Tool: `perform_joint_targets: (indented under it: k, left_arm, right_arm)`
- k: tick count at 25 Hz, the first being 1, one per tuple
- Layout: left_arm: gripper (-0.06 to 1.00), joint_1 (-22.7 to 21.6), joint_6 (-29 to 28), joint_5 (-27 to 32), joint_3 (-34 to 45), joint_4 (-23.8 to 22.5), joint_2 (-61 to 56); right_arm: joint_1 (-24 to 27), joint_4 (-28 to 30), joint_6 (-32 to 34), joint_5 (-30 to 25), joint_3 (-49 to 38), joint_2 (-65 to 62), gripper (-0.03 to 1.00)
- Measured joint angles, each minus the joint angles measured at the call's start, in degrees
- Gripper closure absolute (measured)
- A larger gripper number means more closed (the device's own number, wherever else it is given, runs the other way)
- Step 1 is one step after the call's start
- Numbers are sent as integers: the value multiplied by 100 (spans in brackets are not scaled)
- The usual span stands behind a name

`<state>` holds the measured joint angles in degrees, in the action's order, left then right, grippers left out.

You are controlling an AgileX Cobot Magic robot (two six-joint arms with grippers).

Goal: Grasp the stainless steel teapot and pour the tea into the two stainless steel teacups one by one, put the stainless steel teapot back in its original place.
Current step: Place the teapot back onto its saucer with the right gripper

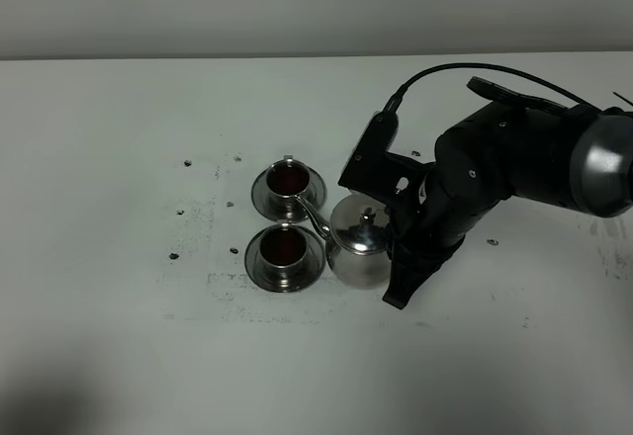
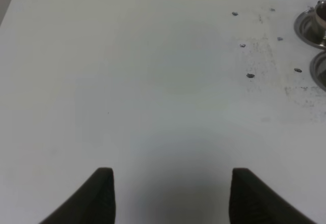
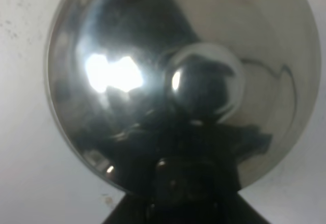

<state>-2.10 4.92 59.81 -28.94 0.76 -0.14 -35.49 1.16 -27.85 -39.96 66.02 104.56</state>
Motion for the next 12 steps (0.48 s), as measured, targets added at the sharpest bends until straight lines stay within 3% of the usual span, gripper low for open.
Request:
perform_joint_targets:
  k: [8,12]
  left_arm:
    - [46,0,0,0,0,0,0]
    - [46,0,0,0,0,0,0]
  right_arm:
    - [807,0,83,-511,906,4,77]
    - [1537,108,774,-632,1344,4,77]
